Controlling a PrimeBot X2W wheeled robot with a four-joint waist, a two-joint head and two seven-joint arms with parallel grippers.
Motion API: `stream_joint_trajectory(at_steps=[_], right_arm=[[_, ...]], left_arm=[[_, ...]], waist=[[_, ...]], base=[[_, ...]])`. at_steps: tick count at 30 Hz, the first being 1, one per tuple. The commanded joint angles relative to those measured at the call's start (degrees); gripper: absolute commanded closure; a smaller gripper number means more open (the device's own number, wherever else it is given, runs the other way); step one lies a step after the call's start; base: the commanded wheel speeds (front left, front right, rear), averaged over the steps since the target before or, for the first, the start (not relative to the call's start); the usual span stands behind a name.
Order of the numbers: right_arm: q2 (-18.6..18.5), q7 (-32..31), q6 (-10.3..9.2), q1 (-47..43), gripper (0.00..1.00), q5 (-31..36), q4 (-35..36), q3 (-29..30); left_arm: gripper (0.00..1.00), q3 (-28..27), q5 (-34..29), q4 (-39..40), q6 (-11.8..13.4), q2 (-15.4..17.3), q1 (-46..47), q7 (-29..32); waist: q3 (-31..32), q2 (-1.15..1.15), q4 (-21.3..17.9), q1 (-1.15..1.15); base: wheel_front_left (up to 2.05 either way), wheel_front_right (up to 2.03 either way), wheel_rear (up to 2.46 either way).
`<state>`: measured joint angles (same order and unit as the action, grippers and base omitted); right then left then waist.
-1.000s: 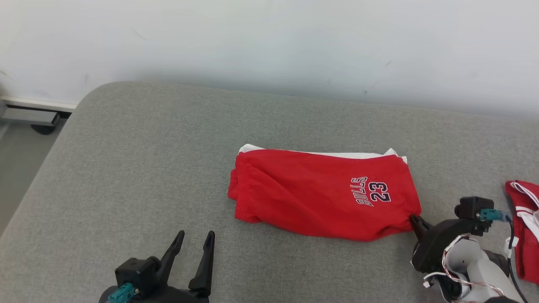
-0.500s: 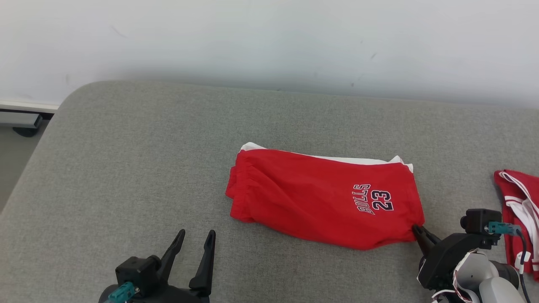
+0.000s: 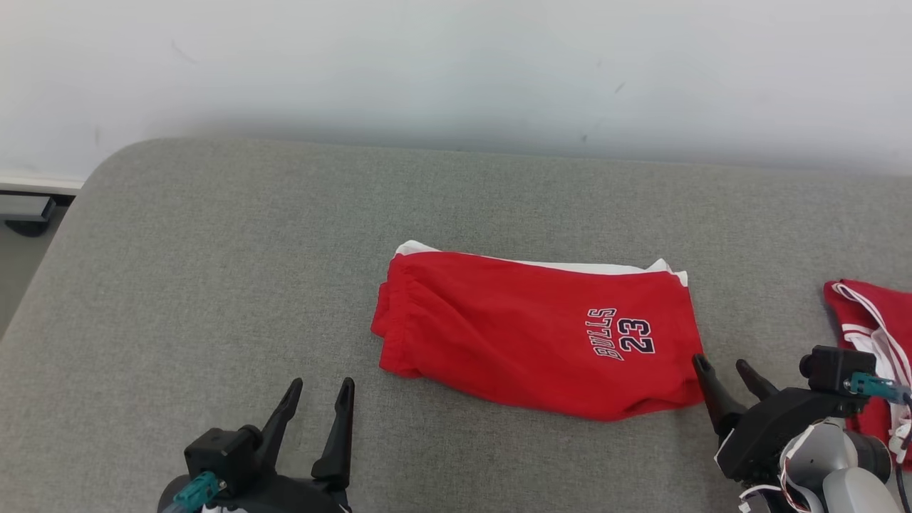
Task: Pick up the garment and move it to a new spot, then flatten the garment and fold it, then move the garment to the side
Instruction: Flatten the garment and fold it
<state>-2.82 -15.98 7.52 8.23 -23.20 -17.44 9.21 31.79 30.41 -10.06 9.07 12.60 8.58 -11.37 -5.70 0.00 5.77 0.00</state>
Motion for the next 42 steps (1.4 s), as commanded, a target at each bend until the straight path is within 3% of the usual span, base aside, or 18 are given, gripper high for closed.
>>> stream_joint_trajectory(at_steps=[1,16,28,34,42], right_arm=[[-0.18,0.96,-0.08,-0.85,0.00,-0.34,0.67,0.09],[-0.15,15.31,-0.07,-5.63,0.00,-3.33,5.44,-3.14],[-0.19,24.61,-0.07,-7.74,0.00,-0.78,7.17,-5.49],[-0.18,26.18,-0.07,-8.76,0.00,0.43,6.67,-6.24],[-0.18,28.19,-0.07,-9.78,0.00,3.85,5.91,-9.90]], left_arm=[[0.00,-0.37,0.47,-0.23,0.23,0.35,0.40,-0.43],[0.00,-3.13,-0.41,-1.59,2.53,1.35,-0.73,-2.86],[0.00,-6.22,-1.05,-0.79,4.31,3.02,-2.32,-3.57],[0.00,-7.32,-0.06,-0.85,4.21,3.97,-2.42,-3.48],[0.00,-7.52,1.14,-2.35,1.37,6.98,-3.57,-3.06]], waist=[[0.44,0.00,-0.34,0.00],[5.26,0.00,-3.11,0.00],[7.18,0.00,-6.20,0.00],[7.65,0.00,-7.07,0.00],[7.63,0.00,-7.31,0.00]], base=[[0.00,0.00,0.00],[0.00,0.00,0.00],[0.00,0.00,0.00],[0.00,0.00,0.00],[0.00,0.00,0.00]])
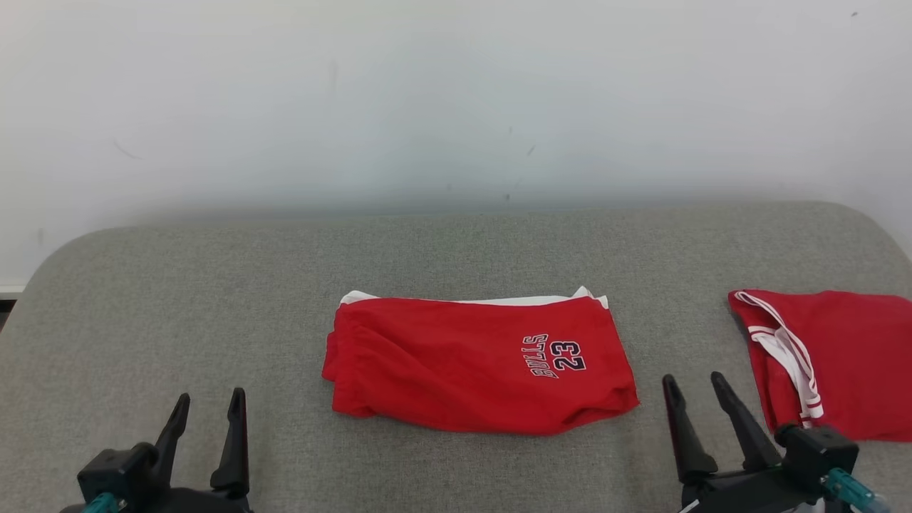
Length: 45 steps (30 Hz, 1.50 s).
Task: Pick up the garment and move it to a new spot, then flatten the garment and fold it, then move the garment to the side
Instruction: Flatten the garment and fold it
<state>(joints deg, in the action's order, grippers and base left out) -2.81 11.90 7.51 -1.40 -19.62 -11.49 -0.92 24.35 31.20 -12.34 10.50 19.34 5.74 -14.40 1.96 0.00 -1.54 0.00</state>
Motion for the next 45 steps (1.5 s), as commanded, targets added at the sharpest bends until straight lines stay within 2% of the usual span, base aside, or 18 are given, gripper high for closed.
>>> stream_joint_trajectory(at_steps=[1,6,16,34,38,45], right_arm=[[-0.19,0.42,-0.06,0.01,0.00,0.68,-0.08,-0.32],[-0.20,0.73,-0.06,0.20,0.00,1.62,-0.75,-1.95],[-0.19,1.05,-0.06,0.47,0.00,0.71,-1.72,-1.83],[-0.19,-0.89,-0.06,1.06,0.00,1.16,-1.97,-0.98],[-0.20,-5.89,-0.06,2.43,0.00,2.30,-2.45,1.33],[-0.22,-23.30,-0.06,8.35,0.00,3.31,-2.73,7.24]], left_arm=[[0.00,-0.10,0.47,-0.19,-0.52,0.49,-0.95,-0.10],[0.00,-1.62,1.16,-0.67,-1.36,1.02,-2.20,-0.52],[0.00,-4.48,0.30,0.12,-1.36,-0.60,-3.64,-0.86],[0.00,-4.74,-1.66,0.11,-2.43,-1.81,-3.72,-0.90],[0.00,-4.74,-1.73,0.04,-2.81,-1.60,-3.49,-0.89],[0.00,-4.47,-1.92,0.27,-2.72,-1.63,-3.28,-0.90]], waist=[[-0.10,0.00,0.03,0.00],[-0.39,0.00,0.44,0.00],[-0.49,0.00,1.49,0.00],[-0.89,0.00,2.06,0.00],[-1.07,0.00,2.04,0.00],[-1.49,0.00,1.95,0.00]], base=[[0.00,0.00,0.00],[0.00,0.00,0.00],[0.00,0.00,0.00],[0.00,0.00,0.00],[0.00,0.00,0.00],[0.00,0.00,0.00]])
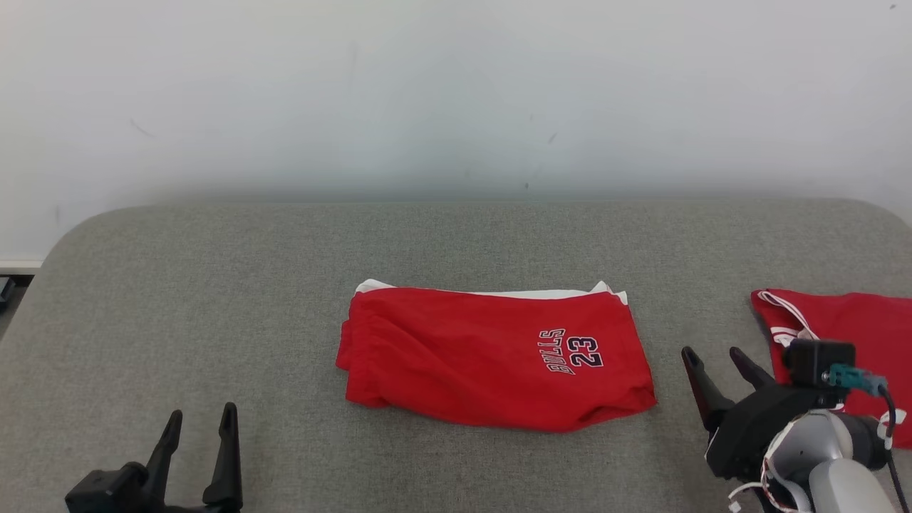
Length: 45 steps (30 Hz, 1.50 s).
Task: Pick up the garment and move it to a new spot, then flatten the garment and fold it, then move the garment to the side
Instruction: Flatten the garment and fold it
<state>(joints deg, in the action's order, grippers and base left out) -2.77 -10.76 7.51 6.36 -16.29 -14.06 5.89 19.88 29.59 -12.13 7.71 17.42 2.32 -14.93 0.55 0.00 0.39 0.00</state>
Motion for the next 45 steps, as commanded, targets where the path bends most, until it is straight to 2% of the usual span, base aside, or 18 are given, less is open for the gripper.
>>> stream_joint_trajectory(at_steps=[1,11,19,31,44,45], right_arm=[[-0.21,-2.87,-0.06,1.63,0.00,0.35,-0.49,0.97],[-0.19,-22.27,-0.05,15.01,0.00,-1.61,-10.85,4.85],[-0.18,-29.30,-0.06,23.58,0.00,3.83,-21.18,9.30],[-0.21,-31.17,-0.06,29.03,0.00,9.19,-31.81,14.67],[0.04,-27.94,-0.05,33.26,0.00,11.80,-45.29,20.45],[0.11,-27.55,-0.05,33.51,0.10,12.23,-46.21,20.86]], left_arm=[[0.00,0.15,-0.35,-0.05,-0.05,0.25,0.25,-0.37],[0.00,0.99,-0.50,-0.93,-0.92,-0.39,2.14,-0.33],[0.00,1.83,-1.04,-1.60,-1.48,-1.28,3.62,-0.35],[0.00,2.36,-1.43,-2.75,-2.59,-2.46,4.86,-0.36],[0.00,3.59,-2.15,-4.64,-4.16,-3.55,5.93,-0.37],[0.00,3.65,-2.14,-4.78,-4.21,-3.60,5.99,-0.37]], waist=[[-0.16,0.00,0.09,0.00],[-2.75,0.00,2.11,0.00],[-5.03,0.00,4.61,0.00],[-6.55,0.00,7.22,0.00],[-6.86,0.00,10.16,0.00],[-6.81,0.00,10.41,0.00]], base=[[0.00,0.00,0.00],[0.00,0.00,0.00],[0.00,0.00,0.00],[0.00,0.00,0.00],[0.00,0.00,0.00],[0.00,0.00,0.00]])
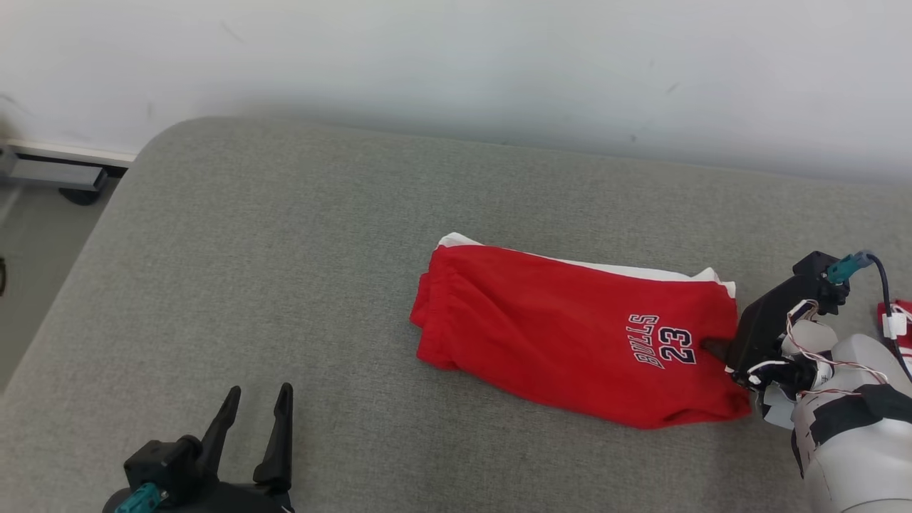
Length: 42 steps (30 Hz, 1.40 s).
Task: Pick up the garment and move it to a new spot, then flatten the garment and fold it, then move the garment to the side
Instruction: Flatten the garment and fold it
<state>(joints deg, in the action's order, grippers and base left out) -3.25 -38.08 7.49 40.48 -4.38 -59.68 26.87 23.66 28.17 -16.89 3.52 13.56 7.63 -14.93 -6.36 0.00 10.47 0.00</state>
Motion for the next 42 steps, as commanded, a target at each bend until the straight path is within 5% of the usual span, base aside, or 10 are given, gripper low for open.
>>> stream_joint_trajectory(at_steps=[1,4,5,12,24,33,42], right_arm=[[0.63,0.19,-0.03,-0.32,0.48,0.75,-1.50,0.32],[0.65,1.21,-0.03,0.69,0.80,1.68,-3.85,1.28],[0.57,1.57,-0.03,0.96,1.00,2.03,-4.54,1.64],[0.41,2.57,-0.07,2.08,1.00,5.83,-5.75,4.74],[-2.63,-1.69,-0.07,0.72,1.00,13.11,4.21,9.07],[-3.74,-5.73,-0.07,-1.88,1.00,15.34,13.61,9.18],[-0.33,-11.44,-0.07,-4.34,1.00,12.52,24.03,4.31]], left_arm=[[0.00,-0.03,-0.74,-0.14,-0.17,0.23,0.74,-0.37],[0.00,-0.02,-0.73,-0.35,-0.33,0.17,0.72,-0.37],[0.00,-0.02,-0.71,-0.38,-0.31,0.14,0.65,-0.37],[0.00,-0.45,-0.44,-0.25,0.13,0.27,0.10,-0.37],[0.00,-1.08,0.03,0.53,0.69,0.62,-1.23,-0.37],[0.00,-0.39,0.05,0.40,0.50,0.19,-0.81,-0.38],[0.00,-0.32,0.33,-0.08,0.11,0.06,-0.63,-0.38]], waist=[[0.13,0.00,0.61,0.00],[0.23,0.00,1.14,0.00],[0.25,0.00,1.25,0.00],[0.52,0.00,1.14,0.00],[1.47,0.00,-1.72,0.00],[1.62,0.00,-1.98,0.00],[1.94,0.00,-0.69,0.00]], base=[[0.00,0.00,0.00],[0.00,0.00,0.00],[0.00,0.00,0.00],[0.00,0.00,0.00],[0.00,0.00,0.00],[0.00,0.00,0.00],[0.00,0.00,0.00]])
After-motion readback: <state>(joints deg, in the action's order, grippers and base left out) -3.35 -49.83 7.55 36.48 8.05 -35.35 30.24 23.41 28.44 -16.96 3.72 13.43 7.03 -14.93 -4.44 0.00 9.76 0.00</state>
